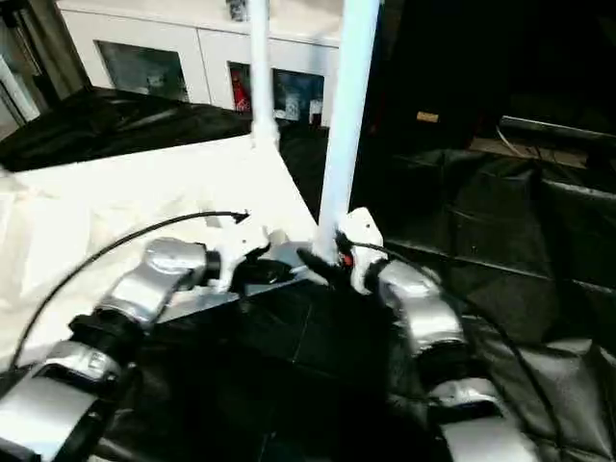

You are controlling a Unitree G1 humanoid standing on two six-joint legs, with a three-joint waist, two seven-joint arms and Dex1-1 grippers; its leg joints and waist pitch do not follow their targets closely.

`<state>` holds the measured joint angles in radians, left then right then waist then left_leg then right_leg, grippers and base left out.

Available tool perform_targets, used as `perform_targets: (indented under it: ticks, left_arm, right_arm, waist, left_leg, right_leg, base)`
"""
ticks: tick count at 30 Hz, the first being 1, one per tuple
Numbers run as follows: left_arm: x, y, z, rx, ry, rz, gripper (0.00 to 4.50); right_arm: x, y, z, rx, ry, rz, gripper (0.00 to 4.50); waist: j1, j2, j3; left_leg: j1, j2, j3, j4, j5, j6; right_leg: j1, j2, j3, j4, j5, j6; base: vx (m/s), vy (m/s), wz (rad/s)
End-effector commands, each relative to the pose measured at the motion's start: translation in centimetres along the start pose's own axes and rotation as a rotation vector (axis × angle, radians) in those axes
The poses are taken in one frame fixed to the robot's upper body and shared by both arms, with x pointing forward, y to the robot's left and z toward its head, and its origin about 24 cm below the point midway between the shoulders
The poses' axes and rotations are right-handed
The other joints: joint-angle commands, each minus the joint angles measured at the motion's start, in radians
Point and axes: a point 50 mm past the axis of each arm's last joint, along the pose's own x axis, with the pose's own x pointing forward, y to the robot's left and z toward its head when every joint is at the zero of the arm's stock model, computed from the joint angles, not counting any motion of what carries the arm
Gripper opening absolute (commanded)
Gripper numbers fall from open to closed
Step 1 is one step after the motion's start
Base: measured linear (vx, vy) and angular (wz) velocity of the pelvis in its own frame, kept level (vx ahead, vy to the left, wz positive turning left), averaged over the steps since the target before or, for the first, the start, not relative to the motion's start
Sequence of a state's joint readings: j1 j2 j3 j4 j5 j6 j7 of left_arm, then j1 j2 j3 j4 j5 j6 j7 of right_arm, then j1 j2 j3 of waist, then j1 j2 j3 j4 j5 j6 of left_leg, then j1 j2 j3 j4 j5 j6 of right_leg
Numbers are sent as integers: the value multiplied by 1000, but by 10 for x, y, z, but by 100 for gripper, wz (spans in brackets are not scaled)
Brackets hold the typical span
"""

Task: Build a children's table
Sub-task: Rotate leg to tighten

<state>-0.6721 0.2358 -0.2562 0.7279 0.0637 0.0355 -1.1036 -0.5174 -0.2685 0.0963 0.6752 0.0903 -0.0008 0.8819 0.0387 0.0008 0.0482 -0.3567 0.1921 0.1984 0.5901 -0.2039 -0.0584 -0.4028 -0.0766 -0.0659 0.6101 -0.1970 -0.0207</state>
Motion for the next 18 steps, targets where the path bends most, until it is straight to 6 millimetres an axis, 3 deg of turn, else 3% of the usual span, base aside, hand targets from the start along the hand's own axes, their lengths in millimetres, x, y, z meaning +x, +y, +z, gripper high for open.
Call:
perform_targets:
  ticks: [1,5,9,10,18]
  left_arm:
    - [0,-5,2,25,-18,-68,0]
    - [-8,-6,-1,33,-20,-106,0]
    - [-14,-7,-4,34,-16,-133,0]
    - [-14,-7,-4,33,-15,-134,0]
    - [-13,-9,-6,29,-15,-135,0]
  right_arm:
    - [-1,6,-1,-1,19,91,341]
    - [-8,7,-1,-25,42,169,341]
    - [-12,6,0,-23,53,192,341]
    - [-12,6,0,-16,51,193,312]
    - [-7,14,-1,9,37,227,272]
  waist:
    - [6,-6,-58]
    - [8,-6,-58]
    - [10,-6,-60]
    - [11,-8,-60]
    - [13,-8,-61]
  left_leg:
    - [3,49,-16,-63,-133,110]
    - [2,50,-17,-64,-143,94]
    - [2,50,-17,-62,-121,94]
    - [1,49,-16,-62,-115,96]
    - [2,48,-16,-61,-106,94]
  right_leg:
    - [55,-72,49,-65,-73,-282]
    - [56,-72,50,-66,-104,-273]
    - [57,-73,50,-61,-68,-281]
    - [57,-73,50,-60,-62,-281]
    - [57,-73,50,-61,-62,-277]
  base:
    - [0,0,0]
    - [0,0,0]
    - [0,0,0]
    - [0,0,0]
    - [0,0,0]
